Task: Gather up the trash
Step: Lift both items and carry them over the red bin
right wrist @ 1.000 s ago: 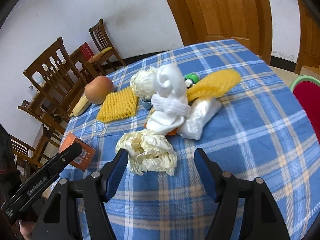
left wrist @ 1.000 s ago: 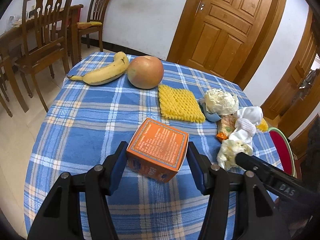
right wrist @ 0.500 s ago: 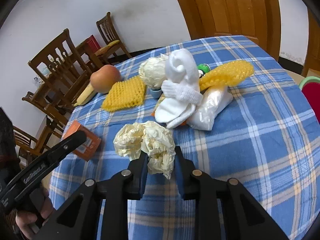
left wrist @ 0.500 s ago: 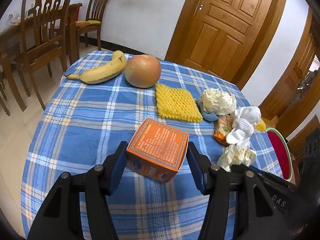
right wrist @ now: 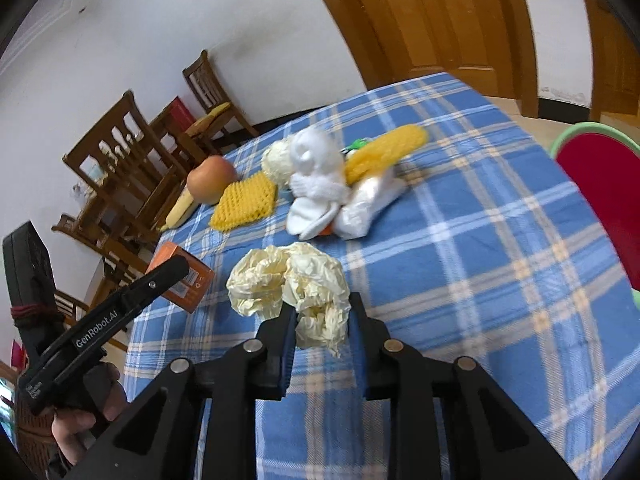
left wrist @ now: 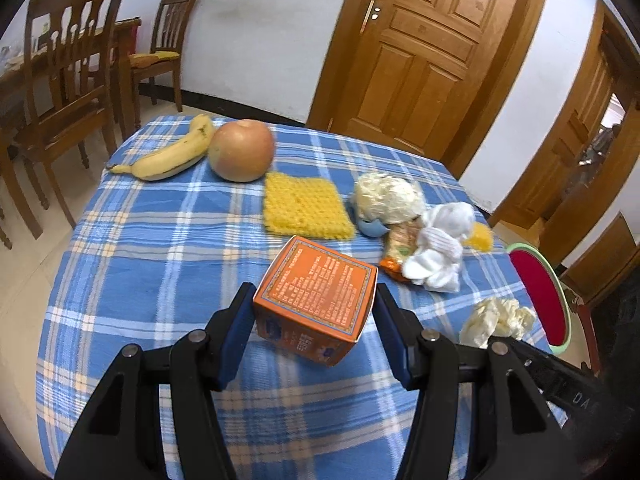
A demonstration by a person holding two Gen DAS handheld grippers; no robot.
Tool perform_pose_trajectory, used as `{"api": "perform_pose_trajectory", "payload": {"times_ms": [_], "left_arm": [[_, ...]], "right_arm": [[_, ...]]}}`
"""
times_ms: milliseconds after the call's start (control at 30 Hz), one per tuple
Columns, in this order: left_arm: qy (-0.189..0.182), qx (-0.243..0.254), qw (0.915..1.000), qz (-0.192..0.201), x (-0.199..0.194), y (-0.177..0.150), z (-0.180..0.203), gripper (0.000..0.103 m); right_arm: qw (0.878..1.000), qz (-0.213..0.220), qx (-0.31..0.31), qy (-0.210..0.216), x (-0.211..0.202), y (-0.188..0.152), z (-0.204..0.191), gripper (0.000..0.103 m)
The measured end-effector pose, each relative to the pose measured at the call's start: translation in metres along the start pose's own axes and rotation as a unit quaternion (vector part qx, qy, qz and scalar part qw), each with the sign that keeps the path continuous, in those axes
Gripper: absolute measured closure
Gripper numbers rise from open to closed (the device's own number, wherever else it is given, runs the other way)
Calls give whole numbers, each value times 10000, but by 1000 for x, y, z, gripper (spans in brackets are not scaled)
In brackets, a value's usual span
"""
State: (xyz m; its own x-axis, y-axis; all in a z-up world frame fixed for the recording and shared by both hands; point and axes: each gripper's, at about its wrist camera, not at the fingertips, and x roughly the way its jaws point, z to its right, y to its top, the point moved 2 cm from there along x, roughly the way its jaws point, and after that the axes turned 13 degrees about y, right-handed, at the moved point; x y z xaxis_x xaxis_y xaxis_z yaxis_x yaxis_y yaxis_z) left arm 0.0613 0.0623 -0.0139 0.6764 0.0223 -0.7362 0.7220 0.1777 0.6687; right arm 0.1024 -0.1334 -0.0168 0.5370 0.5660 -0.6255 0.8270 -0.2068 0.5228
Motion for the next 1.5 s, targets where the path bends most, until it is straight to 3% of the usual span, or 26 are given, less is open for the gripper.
{"api": "perform_pose_trajectory", "payload": {"times_ms": [467, 867, 1500], "left_arm": [[-674, 574, 9961, 22, -23, 3, 70, 44], [-1228, 1013, 9872, 65, -34, 15, 139, 44], [-1574, 1726, 9723, 72, -26, 17, 245, 44]], "right_arm": [[9965, 708, 173, -407, -66, 6, 33, 77], [9875, 1301, 401, -794, -117, 22, 72, 76], [9648, 1991, 838, -1498, -179, 35, 139, 76]]}}
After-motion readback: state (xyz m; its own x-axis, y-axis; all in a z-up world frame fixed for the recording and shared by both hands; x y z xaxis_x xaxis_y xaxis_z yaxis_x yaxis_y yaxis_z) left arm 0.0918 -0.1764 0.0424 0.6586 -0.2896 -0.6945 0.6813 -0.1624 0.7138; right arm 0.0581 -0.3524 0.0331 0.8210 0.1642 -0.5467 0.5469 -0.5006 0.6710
